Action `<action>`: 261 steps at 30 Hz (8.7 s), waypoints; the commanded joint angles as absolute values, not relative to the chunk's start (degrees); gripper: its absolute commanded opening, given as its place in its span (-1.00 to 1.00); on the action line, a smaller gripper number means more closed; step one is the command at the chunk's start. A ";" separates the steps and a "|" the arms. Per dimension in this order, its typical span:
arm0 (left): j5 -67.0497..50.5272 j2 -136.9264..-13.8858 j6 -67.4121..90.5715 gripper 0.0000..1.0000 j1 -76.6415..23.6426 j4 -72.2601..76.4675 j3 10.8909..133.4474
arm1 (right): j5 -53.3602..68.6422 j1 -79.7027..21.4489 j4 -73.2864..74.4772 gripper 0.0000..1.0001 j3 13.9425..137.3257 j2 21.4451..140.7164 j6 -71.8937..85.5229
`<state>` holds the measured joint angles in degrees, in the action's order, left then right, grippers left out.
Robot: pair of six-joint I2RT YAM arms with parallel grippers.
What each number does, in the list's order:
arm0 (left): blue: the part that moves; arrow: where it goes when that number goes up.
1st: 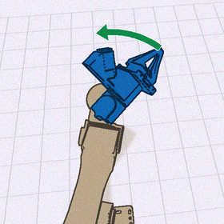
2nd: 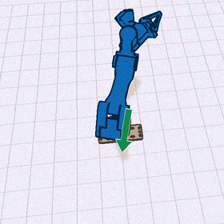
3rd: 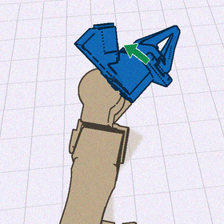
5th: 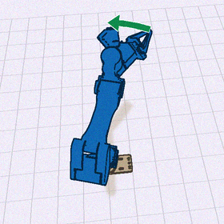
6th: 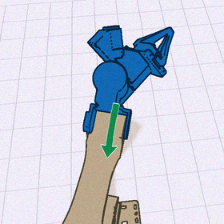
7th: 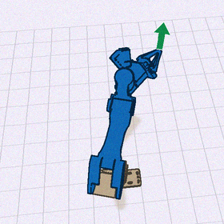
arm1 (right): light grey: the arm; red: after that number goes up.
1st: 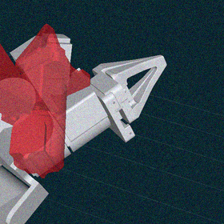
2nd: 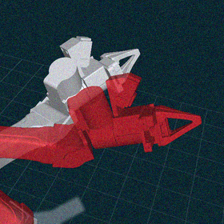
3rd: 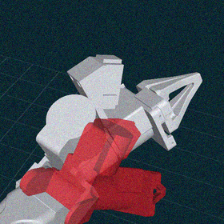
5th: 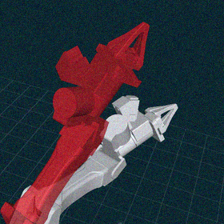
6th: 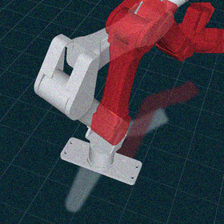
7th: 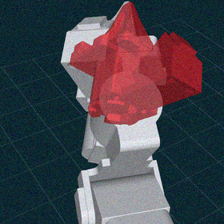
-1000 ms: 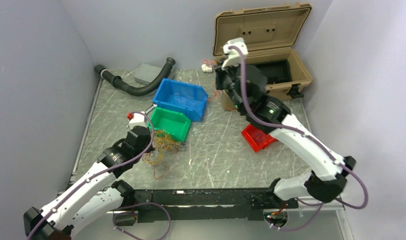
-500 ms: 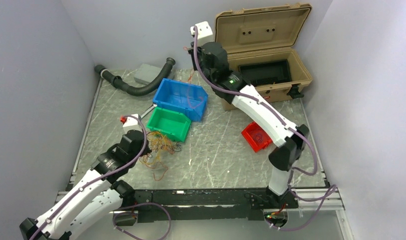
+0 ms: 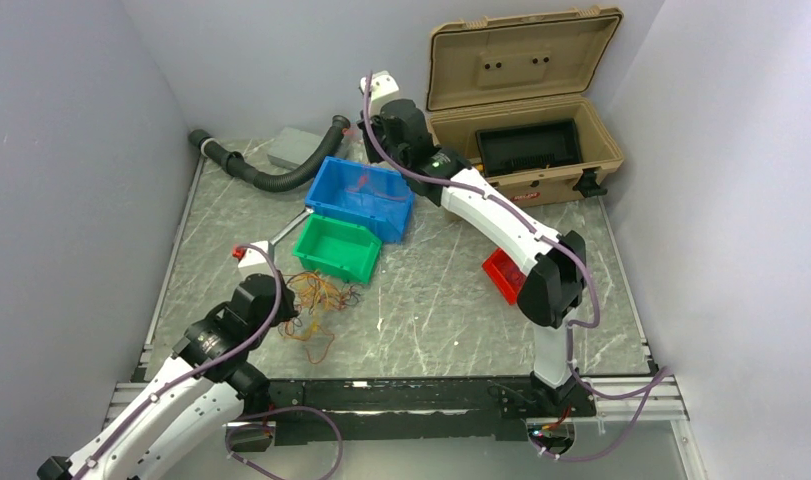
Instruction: Untangle the cables
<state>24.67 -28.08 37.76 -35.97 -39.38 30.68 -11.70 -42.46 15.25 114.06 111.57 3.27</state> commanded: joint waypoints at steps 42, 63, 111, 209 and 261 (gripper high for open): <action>5.34 -34.42 27.15 -1.00 -35.86 -27.06 31.05 | 5.01 -39.36 2.74 0.87 72.12 86.43 12.49; -19.64 -38.36 26.37 -1.00 -36.23 -12.91 31.13 | 30.98 -47.21 -27.08 0.74 26.73 63.37 21.11; -23.78 -34.57 26.01 -1.00 -36.26 -22.54 44.06 | 24.69 -47.50 -44.89 0.53 19.91 72.95 25.09; 5.83 -76.74 25.42 -0.08 -46.47 14.18 33.79 | -30.96 -41.15 18.53 -1.00 90.62 47.69 9.98; 10.32 -47.63 11.07 0.10 -45.98 15.57 20.20 | -7.89 -42.44 4.74 0.45 43.10 73.81 81.60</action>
